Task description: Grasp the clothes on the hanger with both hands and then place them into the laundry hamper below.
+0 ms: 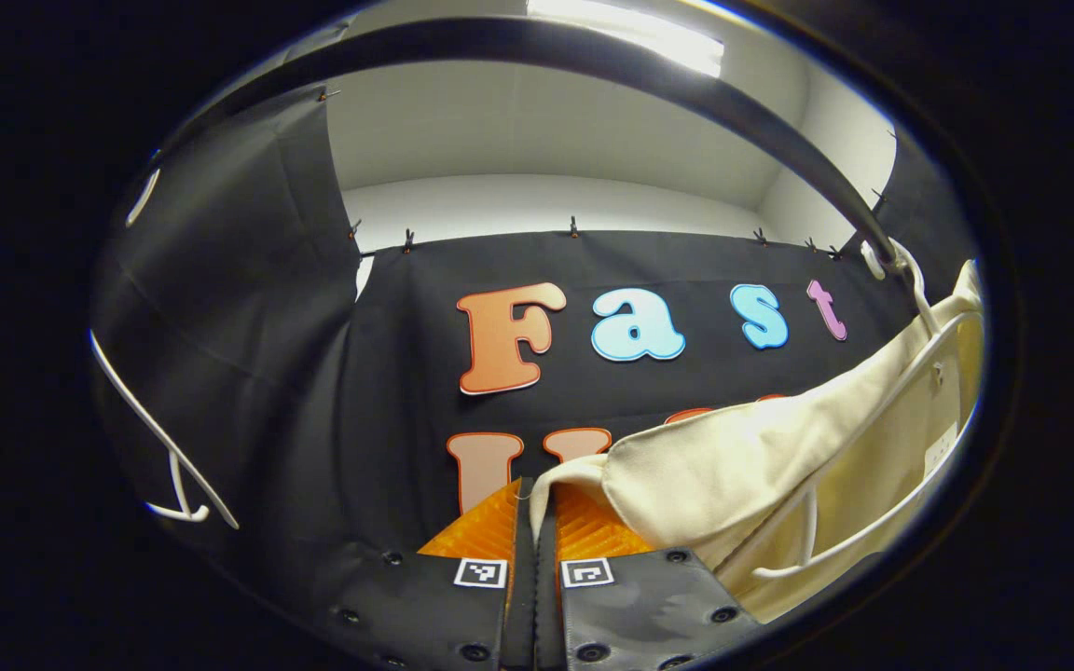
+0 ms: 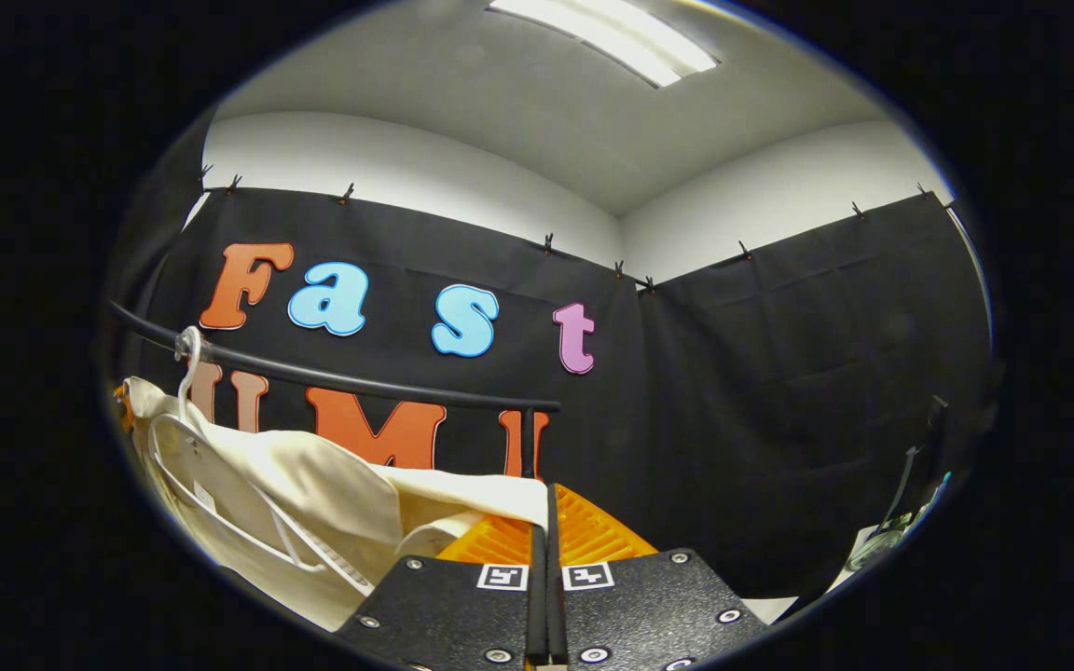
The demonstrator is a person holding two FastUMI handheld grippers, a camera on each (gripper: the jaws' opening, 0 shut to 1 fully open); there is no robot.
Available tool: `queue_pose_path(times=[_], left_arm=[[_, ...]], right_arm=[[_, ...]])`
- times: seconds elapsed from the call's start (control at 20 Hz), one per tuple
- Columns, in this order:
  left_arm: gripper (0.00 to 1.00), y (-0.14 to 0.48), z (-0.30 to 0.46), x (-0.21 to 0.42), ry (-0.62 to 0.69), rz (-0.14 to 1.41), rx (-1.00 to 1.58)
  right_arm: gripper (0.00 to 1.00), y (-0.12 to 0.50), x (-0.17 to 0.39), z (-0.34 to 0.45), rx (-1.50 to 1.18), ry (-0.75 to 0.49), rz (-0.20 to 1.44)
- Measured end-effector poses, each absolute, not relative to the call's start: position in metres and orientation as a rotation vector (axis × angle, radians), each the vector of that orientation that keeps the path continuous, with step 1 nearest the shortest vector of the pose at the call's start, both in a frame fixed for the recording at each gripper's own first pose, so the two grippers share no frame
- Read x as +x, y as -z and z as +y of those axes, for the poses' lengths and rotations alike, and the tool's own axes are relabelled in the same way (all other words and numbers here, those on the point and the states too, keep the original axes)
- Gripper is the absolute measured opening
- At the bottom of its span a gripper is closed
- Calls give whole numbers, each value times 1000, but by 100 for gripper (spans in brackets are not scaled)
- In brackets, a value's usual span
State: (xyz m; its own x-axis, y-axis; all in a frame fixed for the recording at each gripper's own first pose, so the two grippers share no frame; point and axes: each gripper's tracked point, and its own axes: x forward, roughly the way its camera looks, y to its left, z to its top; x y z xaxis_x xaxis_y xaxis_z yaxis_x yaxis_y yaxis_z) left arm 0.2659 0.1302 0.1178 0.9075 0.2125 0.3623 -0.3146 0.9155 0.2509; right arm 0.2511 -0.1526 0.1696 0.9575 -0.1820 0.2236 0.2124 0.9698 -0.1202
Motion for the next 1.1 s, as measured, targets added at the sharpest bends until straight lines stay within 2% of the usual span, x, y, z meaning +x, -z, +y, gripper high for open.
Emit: queue_pose_path(times=[0.55,1.1], left_arm=[[7,-53,146,274,-258,-187,323],[7,15,178,218,-295,-50,365]], right_arm=[[0,-97,283,-151,-144,203,-109],[0,-7,227,-129,-189,129,28]])
